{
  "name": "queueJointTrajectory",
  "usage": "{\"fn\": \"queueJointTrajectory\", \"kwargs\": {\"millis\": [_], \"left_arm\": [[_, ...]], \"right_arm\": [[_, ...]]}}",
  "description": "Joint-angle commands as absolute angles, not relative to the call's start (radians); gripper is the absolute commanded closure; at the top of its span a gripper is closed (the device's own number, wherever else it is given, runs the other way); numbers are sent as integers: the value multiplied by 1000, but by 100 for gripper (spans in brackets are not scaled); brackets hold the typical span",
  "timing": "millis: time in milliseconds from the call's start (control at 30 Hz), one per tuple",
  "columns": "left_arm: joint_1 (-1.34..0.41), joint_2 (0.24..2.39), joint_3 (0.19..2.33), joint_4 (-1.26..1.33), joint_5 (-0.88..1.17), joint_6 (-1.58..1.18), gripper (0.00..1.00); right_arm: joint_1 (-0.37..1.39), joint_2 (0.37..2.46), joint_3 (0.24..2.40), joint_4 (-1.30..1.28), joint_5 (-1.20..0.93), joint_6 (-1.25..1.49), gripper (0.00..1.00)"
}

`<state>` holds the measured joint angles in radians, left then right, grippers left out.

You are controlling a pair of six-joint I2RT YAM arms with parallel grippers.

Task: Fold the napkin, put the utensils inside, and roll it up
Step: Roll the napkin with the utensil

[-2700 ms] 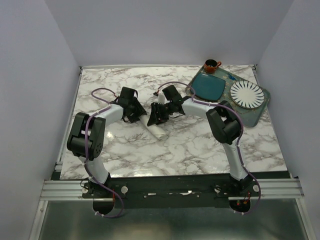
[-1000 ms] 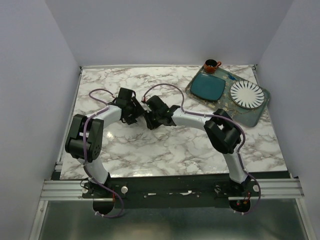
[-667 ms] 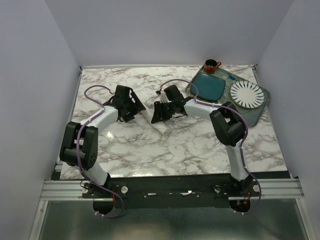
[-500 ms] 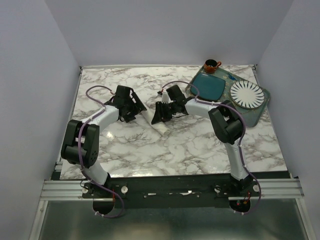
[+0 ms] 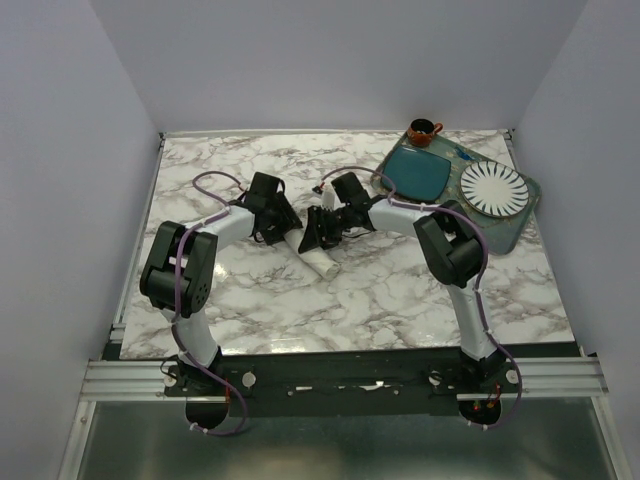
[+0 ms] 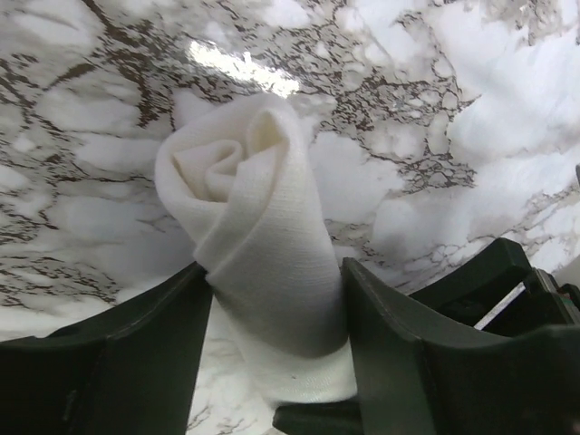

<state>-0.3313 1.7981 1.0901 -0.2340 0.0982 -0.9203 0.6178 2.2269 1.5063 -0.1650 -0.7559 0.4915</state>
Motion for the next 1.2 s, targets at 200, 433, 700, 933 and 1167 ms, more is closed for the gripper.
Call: {"fn": "queueJointTrajectory", "kwargs": {"millis": [200, 433, 700, 933, 1167], "left_arm": [[-331, 1816, 1080, -247, 32, -925, 45], [-331, 1815, 1078, -252, 38, -920, 47], [-316, 1828, 1066, -238, 104, -946, 47], [-310, 1824, 1055, -232, 121, -956, 47], [-307, 1816, 1057, -235, 129, -953, 47]], "right_arm": [[652, 2114, 1517, -279, -554, 346, 27], [765, 2052, 1545, -367, -186, 200, 11], [928, 2100, 1595, -383, 222, 86, 5], [959, 2157, 1623, -383, 377, 37, 7], [960, 2192, 1638, -380, 342, 52, 14]]}}
